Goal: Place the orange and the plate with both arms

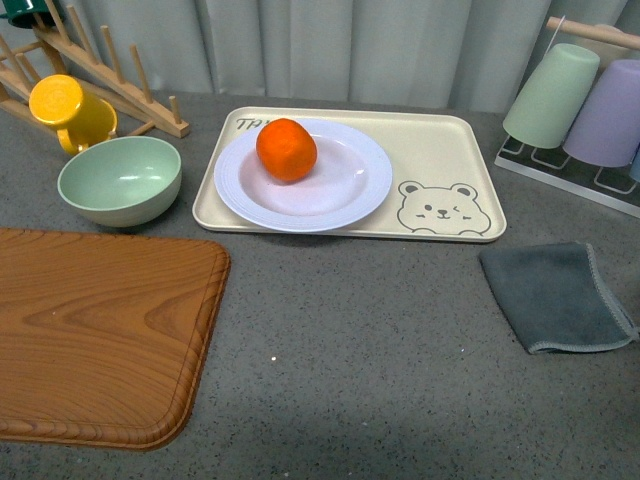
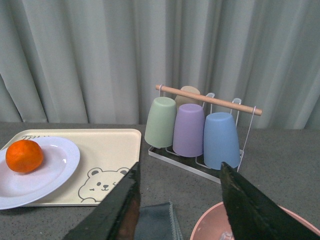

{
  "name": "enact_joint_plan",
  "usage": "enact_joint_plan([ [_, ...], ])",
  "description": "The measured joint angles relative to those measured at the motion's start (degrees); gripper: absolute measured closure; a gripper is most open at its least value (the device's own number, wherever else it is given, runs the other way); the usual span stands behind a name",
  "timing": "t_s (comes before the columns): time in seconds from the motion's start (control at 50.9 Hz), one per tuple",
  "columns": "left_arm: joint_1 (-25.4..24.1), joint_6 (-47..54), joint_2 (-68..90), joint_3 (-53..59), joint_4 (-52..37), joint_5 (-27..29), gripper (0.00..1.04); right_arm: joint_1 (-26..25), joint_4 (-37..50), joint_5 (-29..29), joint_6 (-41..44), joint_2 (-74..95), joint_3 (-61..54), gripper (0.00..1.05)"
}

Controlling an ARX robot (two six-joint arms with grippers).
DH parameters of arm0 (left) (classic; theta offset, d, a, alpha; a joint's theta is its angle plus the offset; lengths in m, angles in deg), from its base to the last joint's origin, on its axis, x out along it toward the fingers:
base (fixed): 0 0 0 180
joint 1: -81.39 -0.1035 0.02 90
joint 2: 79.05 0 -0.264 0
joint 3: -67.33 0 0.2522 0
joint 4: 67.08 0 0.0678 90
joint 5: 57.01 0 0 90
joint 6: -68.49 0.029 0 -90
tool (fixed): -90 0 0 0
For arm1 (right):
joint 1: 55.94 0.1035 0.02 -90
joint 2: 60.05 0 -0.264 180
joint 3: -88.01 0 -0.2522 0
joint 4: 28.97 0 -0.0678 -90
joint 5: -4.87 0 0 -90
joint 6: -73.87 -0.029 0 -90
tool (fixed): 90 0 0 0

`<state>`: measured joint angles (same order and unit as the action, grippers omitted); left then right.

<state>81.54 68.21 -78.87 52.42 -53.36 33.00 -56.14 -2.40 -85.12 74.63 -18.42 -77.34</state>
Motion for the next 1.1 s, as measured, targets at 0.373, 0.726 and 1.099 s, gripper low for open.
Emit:
enact_joint_plan([
  [0.373,0.0,0.0,0.0,0.0,0.0,0.0,0.06,0.04,-14.12,-0.04,-0.2,-15.19,-0.57,1.04],
  [0.726,0.0,0.0,0.0,0.0,0.0,0.0,0.06,0.04,-22.23,-0.04,-0.2,-23.67,-0.59,1.04],
  [1.099,0.0,0.0,0.0,0.0,0.0,0.0,0.06,0.04,-28.33,-0.07,-0.2,-29.81,-0.59,1.04],
])
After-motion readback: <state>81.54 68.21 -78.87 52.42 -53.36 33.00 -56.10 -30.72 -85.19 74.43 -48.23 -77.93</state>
